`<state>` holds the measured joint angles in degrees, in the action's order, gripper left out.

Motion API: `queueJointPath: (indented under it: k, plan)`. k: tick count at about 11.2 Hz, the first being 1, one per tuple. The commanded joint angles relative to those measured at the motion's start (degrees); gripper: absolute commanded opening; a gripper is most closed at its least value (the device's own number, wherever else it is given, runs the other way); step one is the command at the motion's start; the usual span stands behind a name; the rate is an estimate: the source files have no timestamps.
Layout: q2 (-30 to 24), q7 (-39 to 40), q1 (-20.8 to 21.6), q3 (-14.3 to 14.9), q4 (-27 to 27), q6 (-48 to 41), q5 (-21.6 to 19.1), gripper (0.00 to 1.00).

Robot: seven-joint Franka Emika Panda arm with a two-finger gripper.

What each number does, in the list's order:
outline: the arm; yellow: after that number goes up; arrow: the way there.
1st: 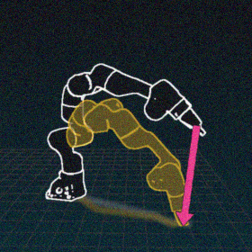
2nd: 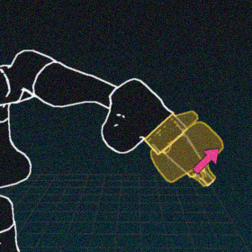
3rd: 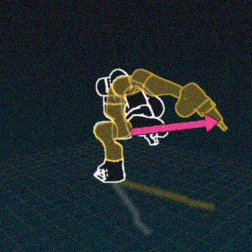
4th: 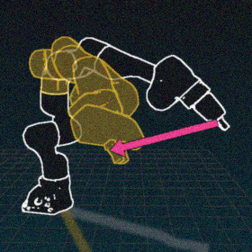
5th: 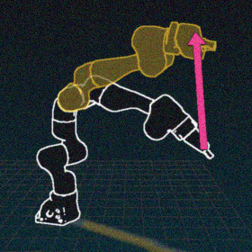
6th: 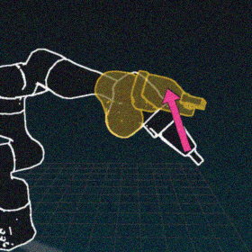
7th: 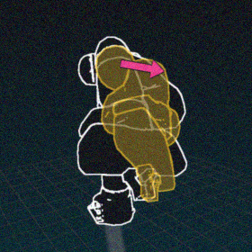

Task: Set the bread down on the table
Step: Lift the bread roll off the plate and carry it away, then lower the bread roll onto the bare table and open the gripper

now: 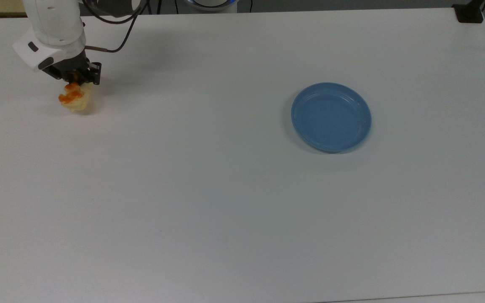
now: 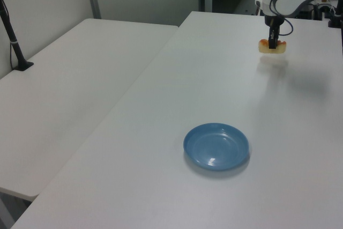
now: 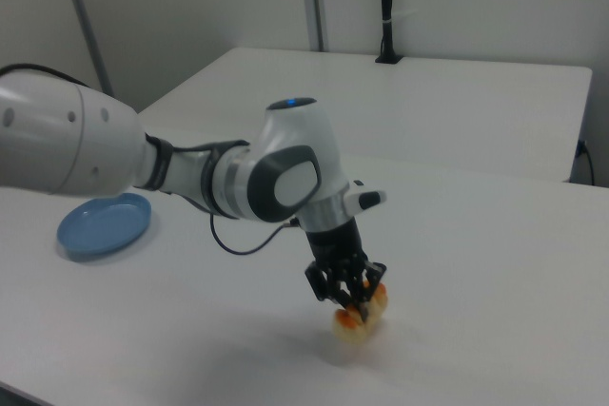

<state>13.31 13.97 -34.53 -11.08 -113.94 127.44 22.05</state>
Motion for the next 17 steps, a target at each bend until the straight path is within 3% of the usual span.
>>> queueJointPath:
  k: [1,3,4,5,8,10,15,17]
  plan:
    - [2.8,0.2,0.2,2.6,-0.9,7.8,3.3,0.03]
    - [4.2,-0.2,0.2,3.2,-0.2,8.1,3.4,0.17]
    - [4.3,0.0,0.2,4.0,-0.1,8.1,3.5,0.74]
    - [4.2,0.4,0.2,4.4,-0.1,8.0,3.5,1.00]
    - [3.2,0.3,-0.5,5.2,1.8,5.6,2.9,1.00]
    - [2.4,0.0,-0.5,4.8,6.6,-2.1,2.3,1.00]
    - [-5.7,-3.3,4.9,4.1,18.9,-26.0,-12.7,1.00]
    - [-11.1,-11.6,7.2,4.2,20.3,-29.9,-17.6,1.00]
